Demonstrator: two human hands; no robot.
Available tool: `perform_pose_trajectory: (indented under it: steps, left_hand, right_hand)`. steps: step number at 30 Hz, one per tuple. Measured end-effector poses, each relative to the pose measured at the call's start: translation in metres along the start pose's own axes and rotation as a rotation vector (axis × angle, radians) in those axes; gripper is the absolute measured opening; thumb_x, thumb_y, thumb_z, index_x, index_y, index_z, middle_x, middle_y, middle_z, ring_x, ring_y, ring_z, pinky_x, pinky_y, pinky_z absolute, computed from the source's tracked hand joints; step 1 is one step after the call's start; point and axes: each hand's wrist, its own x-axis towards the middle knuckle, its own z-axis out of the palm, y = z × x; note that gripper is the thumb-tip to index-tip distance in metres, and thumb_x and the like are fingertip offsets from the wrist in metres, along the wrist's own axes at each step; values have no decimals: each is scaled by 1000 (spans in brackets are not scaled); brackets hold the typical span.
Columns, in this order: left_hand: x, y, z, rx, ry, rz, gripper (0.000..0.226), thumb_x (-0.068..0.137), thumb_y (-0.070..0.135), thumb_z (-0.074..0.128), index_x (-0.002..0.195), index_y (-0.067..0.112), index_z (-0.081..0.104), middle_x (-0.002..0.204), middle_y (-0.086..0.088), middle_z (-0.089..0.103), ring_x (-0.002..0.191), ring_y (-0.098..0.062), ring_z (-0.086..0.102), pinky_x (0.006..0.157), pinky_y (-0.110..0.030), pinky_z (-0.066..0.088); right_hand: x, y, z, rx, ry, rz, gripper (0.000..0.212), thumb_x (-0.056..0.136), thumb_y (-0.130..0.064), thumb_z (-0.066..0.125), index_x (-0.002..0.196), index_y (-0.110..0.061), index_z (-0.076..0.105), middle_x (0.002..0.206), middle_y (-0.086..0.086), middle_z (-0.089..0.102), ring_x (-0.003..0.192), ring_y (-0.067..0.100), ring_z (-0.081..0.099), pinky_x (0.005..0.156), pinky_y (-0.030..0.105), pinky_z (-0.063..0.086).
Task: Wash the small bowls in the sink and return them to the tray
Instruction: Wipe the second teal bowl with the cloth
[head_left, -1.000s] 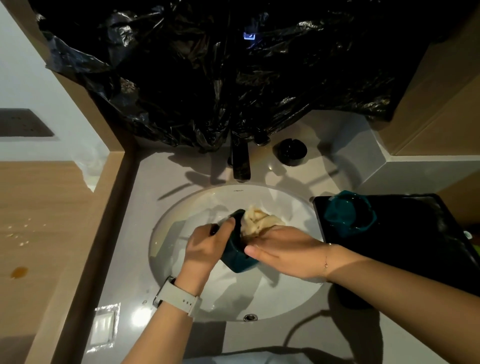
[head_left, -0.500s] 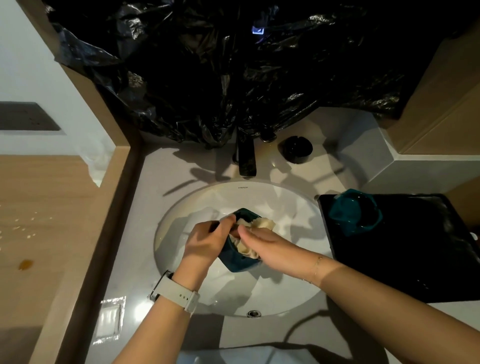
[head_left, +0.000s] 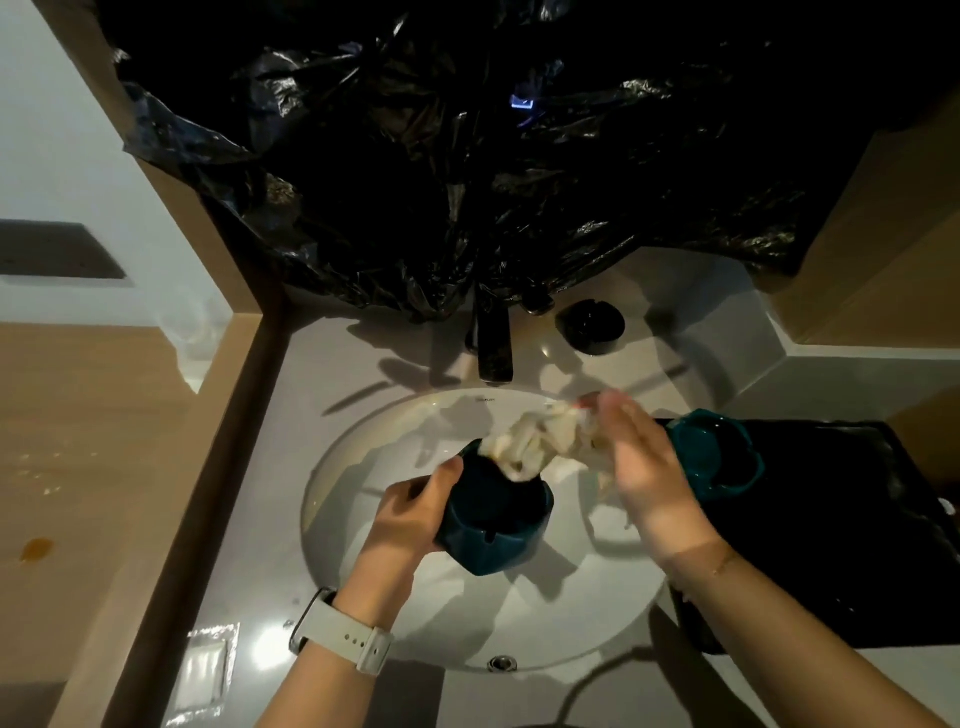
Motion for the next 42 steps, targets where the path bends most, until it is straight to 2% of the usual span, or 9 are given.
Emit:
perform_pose_trajectory:
  steps: [3, 7, 11, 16, 21, 26, 33, 39, 42]
  left_hand:
    - [-5, -3, 2, 3, 9, -26, 28, 91, 41, 63, 92, 14, 71, 89, -7, 75, 91, -26, 69, 62, -31, 58]
    - [-11, -1, 7, 133, 21, 49, 41, 87, 47, 65, 79, 7, 69, 78, -13, 72, 81, -30, 69, 72, -45, 60]
    - [-15, 0, 8, 237, 33, 130, 81, 55, 72, 56, 83, -3, 65, 83, -20, 70, 86, -37, 67, 82, -52, 55]
    - [-17, -1, 11, 285, -18, 122, 64, 79, 58, 62, 91, -5, 65, 89, -22, 71, 90, -38, 68, 82, -54, 55]
    - [-11, 4, 8, 374, -40, 168, 80, 57, 76, 50, 84, 2, 67, 81, -15, 71, 83, -32, 68, 83, -52, 55]
    - [-3, 7, 8, 372, -58, 143, 84, 57, 75, 51, 90, 0, 67, 89, -20, 71, 90, -37, 67, 86, -53, 55]
    - [-6, 6, 19, 513, -102, 176, 46, 79, 58, 56, 59, 17, 48, 55, 2, 51, 59, -18, 48, 62, -32, 40]
    - [-11, 3, 20, 512, 69, 307, 44, 90, 42, 60, 52, 25, 45, 43, 11, 44, 51, -7, 44, 50, -18, 30]
    - [-14, -8, 24, 494, -14, 252, 30, 86, 48, 63, 66, 27, 58, 58, 13, 58, 64, -9, 55, 56, -18, 38]
  right_hand:
    - [-1, 3, 0, 59, -4, 108, 25, 98, -41, 43, 105, -28, 63, 107, -6, 66, 98, 7, 62, 89, 27, 49]
    - [-20, 33, 9, -481, -488, 88, 44, 93, -57, 42, 135, -45, 45, 136, -20, 35, 129, -3, 33, 112, 25, 27]
    - [-9, 47, 2, -849, -404, -220, 23, 92, -27, 53, 112, -28, 65, 125, -11, 42, 116, -6, 37, 102, 16, 34]
    - [14, 37, -1, -1069, -348, -300, 33, 83, -26, 61, 113, -34, 48, 113, -13, 49, 101, 8, 52, 77, 29, 46]
    - [30, 49, -12, -1058, -435, -118, 54, 84, -51, 59, 133, -34, 44, 148, -5, 26, 135, 14, 28, 103, 34, 39]
    - [13, 64, -6, -331, -588, 278, 34, 89, -42, 62, 121, -33, 53, 112, -11, 68, 106, 5, 63, 95, 28, 50]
    - [24, 69, 8, -1227, -293, -120, 45, 92, -55, 46, 95, -11, 59, 88, 9, 66, 85, 28, 60, 64, 33, 38]
    - [14, 84, 7, -616, -227, 343, 25, 90, -36, 58, 88, -14, 68, 91, 10, 72, 86, 31, 69, 74, 36, 54]
    - [6, 99, 1, -547, -194, 360, 16, 87, -28, 61, 83, -14, 68, 89, 11, 73, 88, 32, 69, 84, 46, 55]
